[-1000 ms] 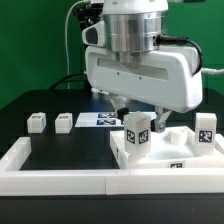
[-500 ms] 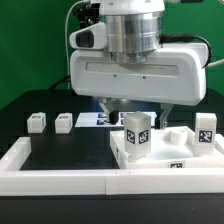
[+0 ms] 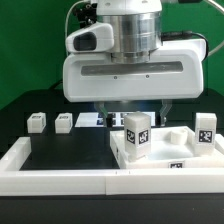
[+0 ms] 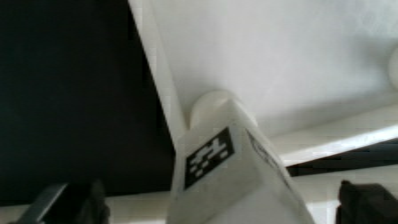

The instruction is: Assemble square table

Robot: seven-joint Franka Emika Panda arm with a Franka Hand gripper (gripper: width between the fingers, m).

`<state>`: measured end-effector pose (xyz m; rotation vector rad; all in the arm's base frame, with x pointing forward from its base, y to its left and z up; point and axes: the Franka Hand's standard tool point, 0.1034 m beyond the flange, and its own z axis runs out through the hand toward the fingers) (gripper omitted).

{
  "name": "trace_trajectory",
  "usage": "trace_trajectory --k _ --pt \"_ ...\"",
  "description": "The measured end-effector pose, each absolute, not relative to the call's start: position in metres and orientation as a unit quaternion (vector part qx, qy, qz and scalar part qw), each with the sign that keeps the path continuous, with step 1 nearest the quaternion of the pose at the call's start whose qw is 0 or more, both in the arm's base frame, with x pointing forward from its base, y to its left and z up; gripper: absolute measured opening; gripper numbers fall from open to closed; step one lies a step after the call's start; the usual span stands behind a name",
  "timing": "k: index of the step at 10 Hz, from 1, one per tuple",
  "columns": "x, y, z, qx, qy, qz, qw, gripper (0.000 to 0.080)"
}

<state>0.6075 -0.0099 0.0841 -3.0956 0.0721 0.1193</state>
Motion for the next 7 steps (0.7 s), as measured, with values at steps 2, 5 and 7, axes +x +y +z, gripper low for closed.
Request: trace_trajectory --k 2,5,7 --pt "0.6082 -0.0082 0.0847 -0.998 -0.044 0.038 0.024 0.0649" --pt "0.6095 -0.0082 0.0857 -0.990 -0.133 0.035 0.022 0.0649" --pt "0.6098 -0.0088 0.0859 -0.982 -0.187 0.034 0.020 0.0649"
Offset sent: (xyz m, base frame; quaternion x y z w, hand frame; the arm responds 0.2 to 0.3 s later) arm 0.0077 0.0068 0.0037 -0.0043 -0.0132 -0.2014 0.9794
